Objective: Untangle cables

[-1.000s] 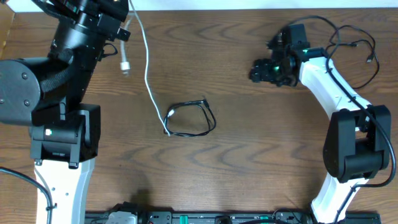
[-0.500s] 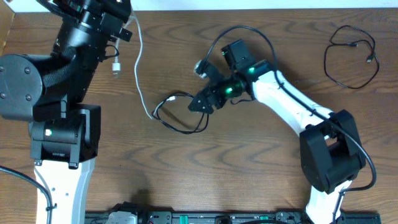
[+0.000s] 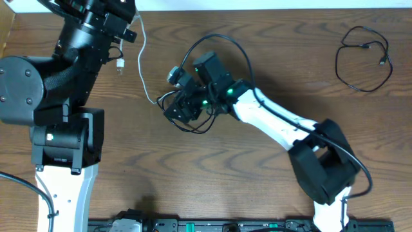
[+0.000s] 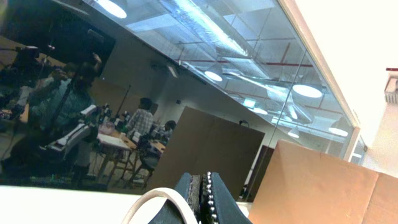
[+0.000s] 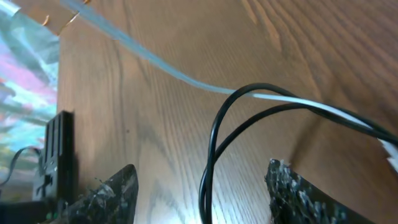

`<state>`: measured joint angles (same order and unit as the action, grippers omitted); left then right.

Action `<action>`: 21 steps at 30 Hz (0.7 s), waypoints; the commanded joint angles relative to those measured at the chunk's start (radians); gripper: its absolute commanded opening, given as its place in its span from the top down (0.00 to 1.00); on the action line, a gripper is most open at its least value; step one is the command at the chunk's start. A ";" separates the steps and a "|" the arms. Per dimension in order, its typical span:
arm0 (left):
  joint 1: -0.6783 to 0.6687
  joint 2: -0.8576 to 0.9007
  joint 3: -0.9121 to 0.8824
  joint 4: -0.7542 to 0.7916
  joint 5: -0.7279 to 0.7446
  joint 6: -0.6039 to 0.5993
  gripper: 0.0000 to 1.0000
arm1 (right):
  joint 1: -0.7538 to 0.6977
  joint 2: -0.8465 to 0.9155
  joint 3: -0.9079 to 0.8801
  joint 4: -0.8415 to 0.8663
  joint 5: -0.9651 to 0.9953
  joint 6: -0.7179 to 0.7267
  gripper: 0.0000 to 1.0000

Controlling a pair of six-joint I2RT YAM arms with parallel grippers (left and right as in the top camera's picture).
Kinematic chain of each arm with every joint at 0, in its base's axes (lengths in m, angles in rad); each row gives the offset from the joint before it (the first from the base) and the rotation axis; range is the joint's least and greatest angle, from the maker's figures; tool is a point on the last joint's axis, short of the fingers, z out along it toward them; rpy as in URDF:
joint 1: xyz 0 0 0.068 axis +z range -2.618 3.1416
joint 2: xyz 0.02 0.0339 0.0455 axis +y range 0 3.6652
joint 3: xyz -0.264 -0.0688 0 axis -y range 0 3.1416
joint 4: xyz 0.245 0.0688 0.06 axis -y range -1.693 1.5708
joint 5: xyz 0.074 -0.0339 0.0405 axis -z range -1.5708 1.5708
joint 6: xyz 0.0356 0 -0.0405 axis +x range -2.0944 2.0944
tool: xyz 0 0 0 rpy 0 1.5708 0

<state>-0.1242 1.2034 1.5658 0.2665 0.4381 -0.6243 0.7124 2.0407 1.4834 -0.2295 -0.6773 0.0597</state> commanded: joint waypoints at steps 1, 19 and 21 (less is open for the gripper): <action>0.006 -0.003 0.023 0.007 -0.005 0.013 0.93 | 0.039 0.070 -0.001 0.051 0.035 0.077 0.38; 0.081 0.000 0.023 -0.507 -0.127 0.183 0.93 | -0.134 -0.161 0.010 -0.242 0.398 0.199 0.99; 0.109 0.001 0.023 -0.557 -0.176 0.204 0.93 | -0.213 -0.206 0.010 -0.295 0.398 0.199 0.99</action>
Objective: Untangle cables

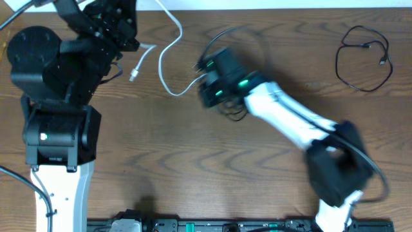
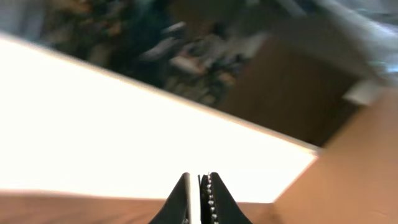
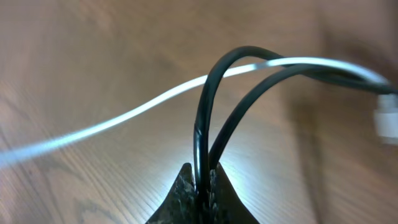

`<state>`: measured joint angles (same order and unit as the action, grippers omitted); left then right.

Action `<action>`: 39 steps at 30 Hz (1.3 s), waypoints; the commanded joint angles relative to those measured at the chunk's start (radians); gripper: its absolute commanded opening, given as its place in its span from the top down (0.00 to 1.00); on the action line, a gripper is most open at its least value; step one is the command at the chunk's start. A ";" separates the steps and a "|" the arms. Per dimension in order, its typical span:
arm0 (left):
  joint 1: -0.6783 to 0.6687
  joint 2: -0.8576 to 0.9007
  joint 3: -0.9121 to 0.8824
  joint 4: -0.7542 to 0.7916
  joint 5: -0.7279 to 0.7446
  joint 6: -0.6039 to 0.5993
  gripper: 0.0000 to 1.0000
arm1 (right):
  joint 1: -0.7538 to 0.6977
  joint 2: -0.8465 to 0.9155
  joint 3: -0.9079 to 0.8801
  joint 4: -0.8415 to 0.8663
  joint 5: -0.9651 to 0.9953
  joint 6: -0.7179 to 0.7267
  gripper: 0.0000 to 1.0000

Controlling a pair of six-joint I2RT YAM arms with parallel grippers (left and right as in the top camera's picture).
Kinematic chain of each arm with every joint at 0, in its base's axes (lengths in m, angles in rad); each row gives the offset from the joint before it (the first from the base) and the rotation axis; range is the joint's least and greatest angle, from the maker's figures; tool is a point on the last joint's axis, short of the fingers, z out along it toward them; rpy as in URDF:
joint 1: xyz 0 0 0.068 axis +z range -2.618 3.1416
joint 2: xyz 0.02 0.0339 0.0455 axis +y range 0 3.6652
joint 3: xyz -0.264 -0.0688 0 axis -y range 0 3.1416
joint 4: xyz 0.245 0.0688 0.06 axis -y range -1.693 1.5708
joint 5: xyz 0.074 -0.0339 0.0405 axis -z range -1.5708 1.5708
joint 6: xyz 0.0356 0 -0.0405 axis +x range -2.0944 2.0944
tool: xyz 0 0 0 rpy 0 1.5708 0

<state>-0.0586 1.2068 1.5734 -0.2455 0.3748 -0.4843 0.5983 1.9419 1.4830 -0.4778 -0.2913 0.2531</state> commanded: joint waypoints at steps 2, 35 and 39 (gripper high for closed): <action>0.071 -0.002 0.015 -0.089 -0.127 0.122 0.92 | -0.200 -0.142 0.010 -0.103 0.012 0.021 0.99; 0.336 0.157 0.014 -0.433 -0.188 0.281 0.93 | -0.776 -0.075 0.009 -0.320 -0.278 -0.168 0.99; 0.274 0.157 0.014 -0.346 0.071 0.335 0.93 | -0.635 -0.075 0.009 -0.268 -0.298 -0.170 0.99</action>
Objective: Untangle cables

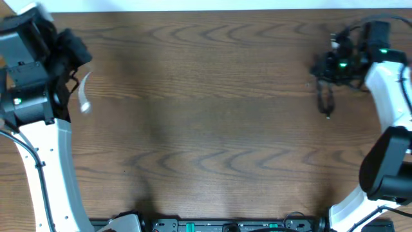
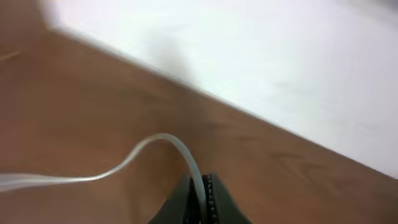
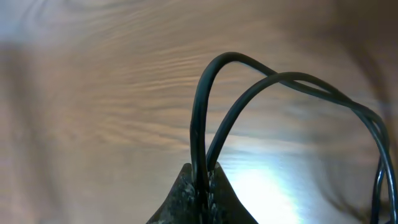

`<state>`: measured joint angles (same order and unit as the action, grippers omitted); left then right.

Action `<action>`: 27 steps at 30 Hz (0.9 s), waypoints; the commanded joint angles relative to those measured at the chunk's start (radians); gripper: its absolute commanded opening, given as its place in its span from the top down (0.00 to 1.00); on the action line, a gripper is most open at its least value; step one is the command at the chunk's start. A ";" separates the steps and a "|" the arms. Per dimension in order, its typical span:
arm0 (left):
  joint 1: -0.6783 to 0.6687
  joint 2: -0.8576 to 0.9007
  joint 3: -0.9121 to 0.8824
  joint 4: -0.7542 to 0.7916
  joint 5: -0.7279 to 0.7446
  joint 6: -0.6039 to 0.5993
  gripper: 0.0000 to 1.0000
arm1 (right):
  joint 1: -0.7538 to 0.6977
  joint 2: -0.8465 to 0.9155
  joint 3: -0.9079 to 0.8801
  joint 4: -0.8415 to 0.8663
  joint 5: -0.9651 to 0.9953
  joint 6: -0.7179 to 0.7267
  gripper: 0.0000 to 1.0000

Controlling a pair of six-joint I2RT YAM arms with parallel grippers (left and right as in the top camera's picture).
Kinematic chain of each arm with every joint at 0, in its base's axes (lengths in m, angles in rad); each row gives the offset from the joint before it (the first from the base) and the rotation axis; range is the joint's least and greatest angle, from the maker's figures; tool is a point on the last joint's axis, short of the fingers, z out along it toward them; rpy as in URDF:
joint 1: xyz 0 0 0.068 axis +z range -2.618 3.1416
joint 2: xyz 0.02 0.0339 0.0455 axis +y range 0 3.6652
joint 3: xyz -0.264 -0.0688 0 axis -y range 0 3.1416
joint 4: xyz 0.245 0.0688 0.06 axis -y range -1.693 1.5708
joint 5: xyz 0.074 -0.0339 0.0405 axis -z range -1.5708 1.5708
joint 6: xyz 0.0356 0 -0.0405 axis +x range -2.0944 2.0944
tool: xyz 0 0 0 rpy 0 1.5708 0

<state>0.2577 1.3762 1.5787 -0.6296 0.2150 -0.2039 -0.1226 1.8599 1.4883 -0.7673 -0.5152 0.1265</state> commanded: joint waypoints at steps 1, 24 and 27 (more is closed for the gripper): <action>-0.060 -0.013 0.009 0.063 0.282 0.054 0.93 | 0.122 0.007 0.003 0.043 -0.076 -0.027 0.99; -0.151 -0.017 0.010 0.678 0.859 -0.309 0.93 | 0.321 -0.022 0.115 0.349 -0.595 -0.114 0.10; -0.153 -0.017 0.010 0.718 0.859 -0.351 0.92 | 0.335 -0.022 0.115 0.428 -0.703 -0.113 0.11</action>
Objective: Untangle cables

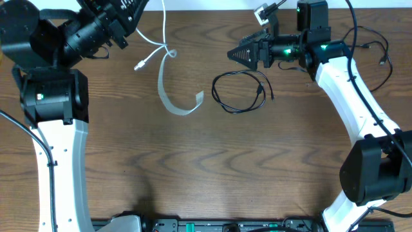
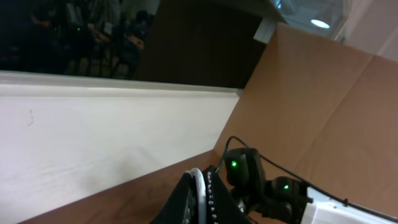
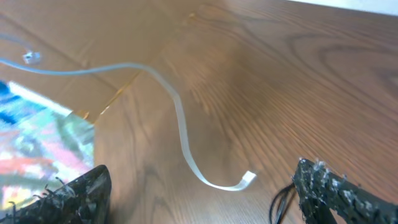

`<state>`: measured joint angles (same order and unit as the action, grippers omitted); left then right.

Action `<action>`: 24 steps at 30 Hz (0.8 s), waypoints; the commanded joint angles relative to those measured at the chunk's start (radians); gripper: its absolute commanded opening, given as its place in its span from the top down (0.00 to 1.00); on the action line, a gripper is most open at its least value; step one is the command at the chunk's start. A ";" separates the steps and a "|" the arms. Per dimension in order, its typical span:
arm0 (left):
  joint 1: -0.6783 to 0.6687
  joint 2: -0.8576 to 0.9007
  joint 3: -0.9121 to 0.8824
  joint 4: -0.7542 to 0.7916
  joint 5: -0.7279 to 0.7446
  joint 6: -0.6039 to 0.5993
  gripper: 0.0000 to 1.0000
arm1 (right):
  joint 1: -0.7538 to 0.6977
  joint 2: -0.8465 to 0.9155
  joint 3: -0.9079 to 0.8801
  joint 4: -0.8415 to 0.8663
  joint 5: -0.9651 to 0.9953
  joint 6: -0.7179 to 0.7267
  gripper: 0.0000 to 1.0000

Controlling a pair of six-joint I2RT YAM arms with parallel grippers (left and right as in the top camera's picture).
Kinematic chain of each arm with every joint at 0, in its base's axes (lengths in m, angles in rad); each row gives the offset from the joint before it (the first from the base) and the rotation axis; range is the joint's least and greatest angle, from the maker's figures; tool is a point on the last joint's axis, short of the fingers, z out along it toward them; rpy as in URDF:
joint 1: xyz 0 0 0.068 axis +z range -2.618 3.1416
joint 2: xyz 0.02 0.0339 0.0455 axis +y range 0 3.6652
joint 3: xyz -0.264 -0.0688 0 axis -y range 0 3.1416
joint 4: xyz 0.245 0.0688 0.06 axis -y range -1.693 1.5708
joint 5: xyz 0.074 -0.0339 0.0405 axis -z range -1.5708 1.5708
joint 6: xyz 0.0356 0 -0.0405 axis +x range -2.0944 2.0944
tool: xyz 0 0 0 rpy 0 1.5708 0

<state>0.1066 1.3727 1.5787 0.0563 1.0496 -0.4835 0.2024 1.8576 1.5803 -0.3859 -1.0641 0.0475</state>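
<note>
A white cable (image 1: 162, 90) curls flat on the wooden table (image 1: 206, 167) at upper left, and its upper run rises out of view at the top edge. My left gripper (image 1: 129, 16) is at the top left, shut on that white cable (image 2: 198, 186). A black cable (image 1: 238, 93) lies in a loose loop at upper centre, apart from the white one. My right gripper (image 1: 239, 55) hovers just above the loop, jaws wide open and empty. In the right wrist view the gripper (image 3: 208, 199) frames the white cable (image 3: 186, 146), with the black cable (image 3: 281, 200) at the bottom.
A second black cable (image 1: 384, 59) lies at the table's far right, partly behind my right arm (image 1: 347, 84). The left arm's column (image 1: 55, 129) stands along the left edge. A white wall borders the far side of the table.
My right gripper was at the far right, shut on the black cable; it is now open at upper centre with that cable lying on the table. My left gripper has moved to the top left, white cable in hand.
The black and white cables lay tangled mid-table, my right gripper open around the black one, my left holding the white. Then the right was shut on the black cable. Later the arms were far apart with a cable each. Now the cables lie apart.
</note>
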 commanded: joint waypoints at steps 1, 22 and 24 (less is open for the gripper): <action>-0.002 -0.013 0.010 0.048 0.024 -0.085 0.93 | 0.019 -0.019 0.023 0.070 -0.171 -0.034 0.11; -0.017 -0.015 0.010 0.377 0.018 -0.631 0.93 | 0.262 -0.019 0.023 0.555 -0.053 0.193 0.06; -0.056 -0.015 0.010 0.377 0.008 -0.640 0.92 | 0.282 -0.019 0.023 0.555 0.029 0.193 0.09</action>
<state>0.0944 1.3705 1.5787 0.4240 1.0637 -1.0706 0.4545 1.8576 1.5902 0.1658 -1.1496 0.1989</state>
